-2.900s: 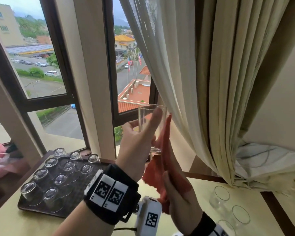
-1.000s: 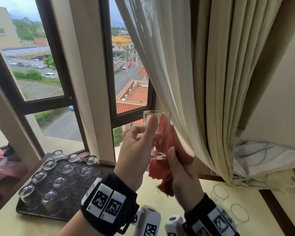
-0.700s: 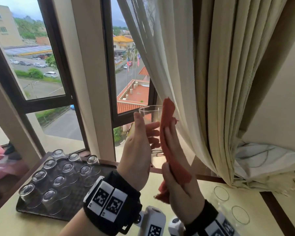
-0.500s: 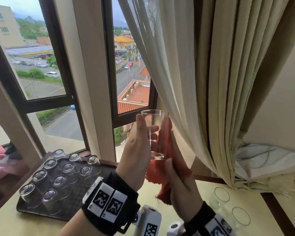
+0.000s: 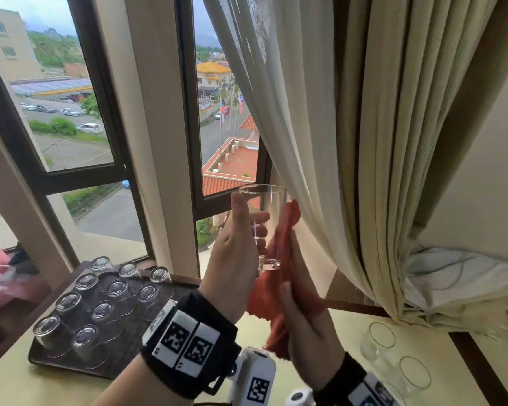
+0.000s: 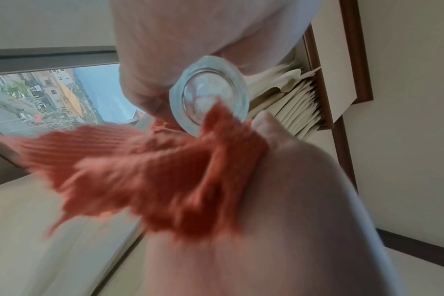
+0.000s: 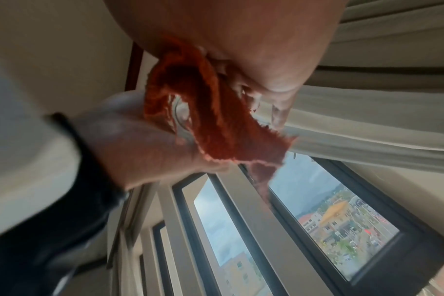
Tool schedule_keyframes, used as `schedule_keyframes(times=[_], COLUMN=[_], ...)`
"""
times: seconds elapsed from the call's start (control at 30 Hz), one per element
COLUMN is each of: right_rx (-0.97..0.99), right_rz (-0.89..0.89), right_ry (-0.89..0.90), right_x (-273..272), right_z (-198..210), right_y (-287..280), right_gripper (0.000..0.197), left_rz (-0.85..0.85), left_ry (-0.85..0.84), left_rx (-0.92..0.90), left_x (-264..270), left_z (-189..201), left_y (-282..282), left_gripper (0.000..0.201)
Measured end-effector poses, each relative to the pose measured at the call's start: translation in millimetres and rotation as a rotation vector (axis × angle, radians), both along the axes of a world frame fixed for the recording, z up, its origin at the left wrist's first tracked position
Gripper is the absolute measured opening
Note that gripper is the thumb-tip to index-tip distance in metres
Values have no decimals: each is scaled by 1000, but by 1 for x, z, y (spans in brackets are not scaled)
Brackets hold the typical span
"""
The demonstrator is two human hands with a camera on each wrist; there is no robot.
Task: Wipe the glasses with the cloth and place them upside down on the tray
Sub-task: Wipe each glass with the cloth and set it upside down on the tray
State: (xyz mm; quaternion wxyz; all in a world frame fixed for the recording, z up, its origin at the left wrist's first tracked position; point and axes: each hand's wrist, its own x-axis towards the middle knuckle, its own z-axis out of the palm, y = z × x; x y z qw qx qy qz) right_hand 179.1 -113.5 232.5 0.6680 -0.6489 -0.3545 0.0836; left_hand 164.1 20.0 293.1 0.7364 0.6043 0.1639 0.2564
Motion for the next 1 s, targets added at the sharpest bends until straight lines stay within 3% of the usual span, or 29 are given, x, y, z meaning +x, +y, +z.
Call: schedule_keyframes(times=[0.07, 0.13, 0.2, 0.27, 0.3, 0.4, 0.5, 0.67, 0.73, 0.8, 0.9, 1.0], right_rx=[26, 79, 78, 34, 2, -11, 65, 116, 149, 166, 27, -77], right_rz=[-31, -43, -56, -39, -13, 61, 59, -57, -102, -107, -60, -48], right_ry=[140, 162, 116, -13, -91, -213, -111, 109, 122, -1, -160, -378], right_x=[7, 13, 14, 6, 2, -3, -2, 18, 25, 27, 20, 20], right_z=[18, 35, 37, 31, 24, -11, -21, 15, 30, 33, 27, -7], right_y=[2, 4, 4, 3, 0, -5, -6, 3, 6, 7, 13, 12], right_gripper=[81, 82, 80, 63, 54, 57, 59, 77, 60, 34, 43, 51], left_rz=[-53, -59, -35, -28, -37, -69, -23, -51, -56, -49, -38, -40], left_ry=[20, 14, 4, -10, -13, -26, 4, 35, 36, 46, 56, 63], left_rx=[-8, -41, -89, -102, -89, -54, -57, -80, -125, -187, -276, -260], left_x=[-3, -1, 2, 3, 2, 1, 3, 5, 6, 8, 10, 8], left_z=[0, -2, -4, 1, 4, 11, 5, -3, -8, -12, -10, -8], left_y=[-9, -15, -17, -15, -12, -2, 4, -1, -9, -15, -13, -2], left_gripper=[79, 82, 90, 96, 94, 83, 106, 82, 81, 81, 71, 72])
